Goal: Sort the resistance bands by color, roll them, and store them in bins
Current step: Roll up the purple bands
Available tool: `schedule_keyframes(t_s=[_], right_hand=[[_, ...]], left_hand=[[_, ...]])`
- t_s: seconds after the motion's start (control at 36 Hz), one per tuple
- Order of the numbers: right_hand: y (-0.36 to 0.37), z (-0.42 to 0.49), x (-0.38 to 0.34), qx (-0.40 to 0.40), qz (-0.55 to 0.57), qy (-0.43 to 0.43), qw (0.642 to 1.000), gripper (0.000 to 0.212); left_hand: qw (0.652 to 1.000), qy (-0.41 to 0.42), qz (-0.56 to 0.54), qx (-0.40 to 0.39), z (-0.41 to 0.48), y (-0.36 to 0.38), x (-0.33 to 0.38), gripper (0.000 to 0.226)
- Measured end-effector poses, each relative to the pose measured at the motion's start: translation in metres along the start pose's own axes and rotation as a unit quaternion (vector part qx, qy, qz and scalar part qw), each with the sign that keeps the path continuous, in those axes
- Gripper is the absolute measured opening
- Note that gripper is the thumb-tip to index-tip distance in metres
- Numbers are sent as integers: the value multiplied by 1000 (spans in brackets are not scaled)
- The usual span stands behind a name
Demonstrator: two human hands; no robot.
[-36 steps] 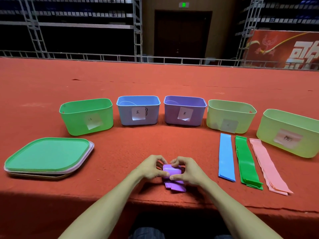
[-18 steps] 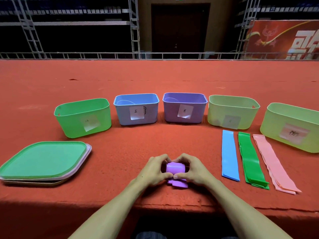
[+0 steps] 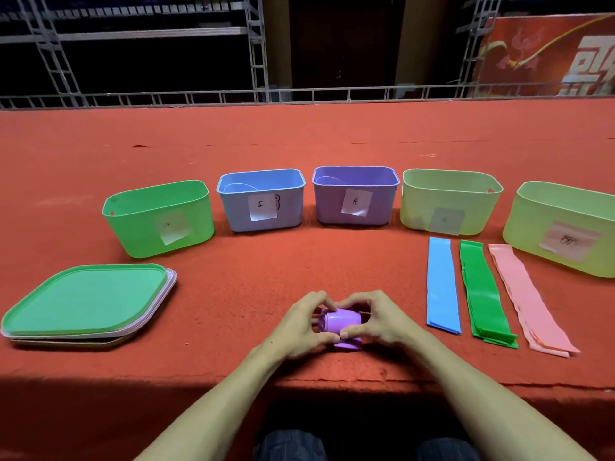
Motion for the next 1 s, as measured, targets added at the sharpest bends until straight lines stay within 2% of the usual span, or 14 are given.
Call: schedule_keyframes(t_s=[0.14,0.33,0.42,0.5,0.64,0.75,0.86,1.0], right_hand=[[6,-4,1,3,-13,-9,1000,46],[12,-10,4,16,15,-10,1000,49],[12,-12,-1,15,6,-17,1000,50],[10,-15,-5,5,13,-15,1000,45],[2,-18,-11,-15,14,-7,1000,31],[4,-18,-11,-35,0,5,999,43],[4,-16,-17,-66,-34,7,997,42],[1,-12,-14,-64,-52,9,997,43]], left_hand=[[998,-32,-50,10,-1,-4,-5,24],[996,-75,-54,-19,-3,-1,-13,49],[995,-82,-48,-21,-4,-1,-12,44],[997,-72,-38,-11,-4,0,-7,37],[999,-49,2,-7,-6,3,0,41],[999,-33,9,-3,-7,4,1,44],[999,-20,31,0,-9,3,2,44],[999,-10,43,-3,-6,1,2,45]])
Point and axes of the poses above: each hand's wrist, its own z-axis towards the middle knuckle, its own y-axis out of the palm, x = y × z, the point moved 6 cm from there along z, towards the middle knuckle, and after that the axes turned 9 degrees about -x, right-handed, at the moved point
